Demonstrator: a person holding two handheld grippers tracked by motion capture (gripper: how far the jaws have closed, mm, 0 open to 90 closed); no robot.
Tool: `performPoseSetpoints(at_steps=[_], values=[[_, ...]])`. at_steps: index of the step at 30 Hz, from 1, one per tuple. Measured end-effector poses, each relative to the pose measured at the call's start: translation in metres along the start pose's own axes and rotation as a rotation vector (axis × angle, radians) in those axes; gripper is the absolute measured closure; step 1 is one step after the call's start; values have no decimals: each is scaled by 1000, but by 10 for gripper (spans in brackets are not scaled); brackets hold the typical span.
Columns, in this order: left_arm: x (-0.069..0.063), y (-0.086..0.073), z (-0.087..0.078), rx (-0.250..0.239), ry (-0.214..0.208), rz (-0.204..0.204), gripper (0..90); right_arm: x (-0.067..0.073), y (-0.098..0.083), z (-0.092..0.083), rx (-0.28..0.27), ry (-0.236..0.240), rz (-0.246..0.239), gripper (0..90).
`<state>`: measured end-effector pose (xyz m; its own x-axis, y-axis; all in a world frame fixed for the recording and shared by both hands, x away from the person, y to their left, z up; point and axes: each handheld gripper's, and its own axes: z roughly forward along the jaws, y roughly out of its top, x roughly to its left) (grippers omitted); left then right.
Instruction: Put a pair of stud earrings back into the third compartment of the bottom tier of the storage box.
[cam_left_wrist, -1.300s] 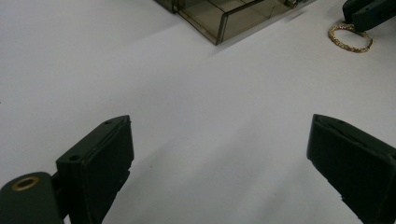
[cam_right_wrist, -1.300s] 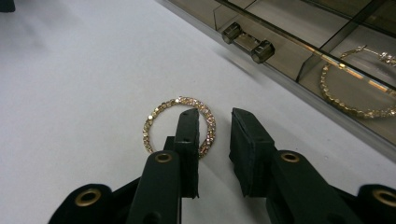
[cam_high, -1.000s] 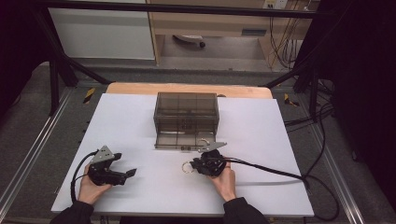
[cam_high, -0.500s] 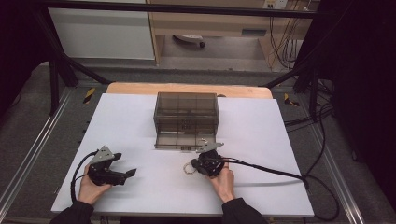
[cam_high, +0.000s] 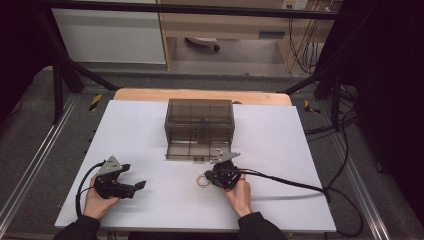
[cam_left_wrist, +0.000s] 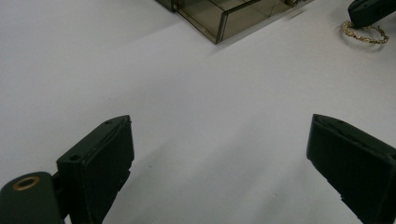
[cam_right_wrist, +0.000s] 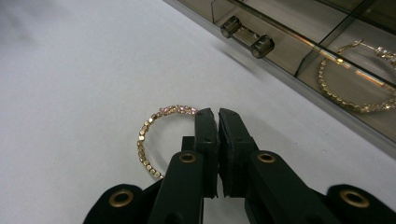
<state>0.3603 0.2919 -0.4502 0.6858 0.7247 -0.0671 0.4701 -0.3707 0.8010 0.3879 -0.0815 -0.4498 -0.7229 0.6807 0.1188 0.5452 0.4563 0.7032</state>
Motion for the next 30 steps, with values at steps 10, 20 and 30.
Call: performPoseSetpoints(at_steps=[10,20,30], values=[[0,0,0,0,0,0,75,-1,6,-15,-37,-3,0,873],[0,0,0,1,0,1,75,-5,11,-25,-58,-23,-6,873],[1,0,0,1,6,-3,75,-13,18,-38,-93,-37,10,873]])
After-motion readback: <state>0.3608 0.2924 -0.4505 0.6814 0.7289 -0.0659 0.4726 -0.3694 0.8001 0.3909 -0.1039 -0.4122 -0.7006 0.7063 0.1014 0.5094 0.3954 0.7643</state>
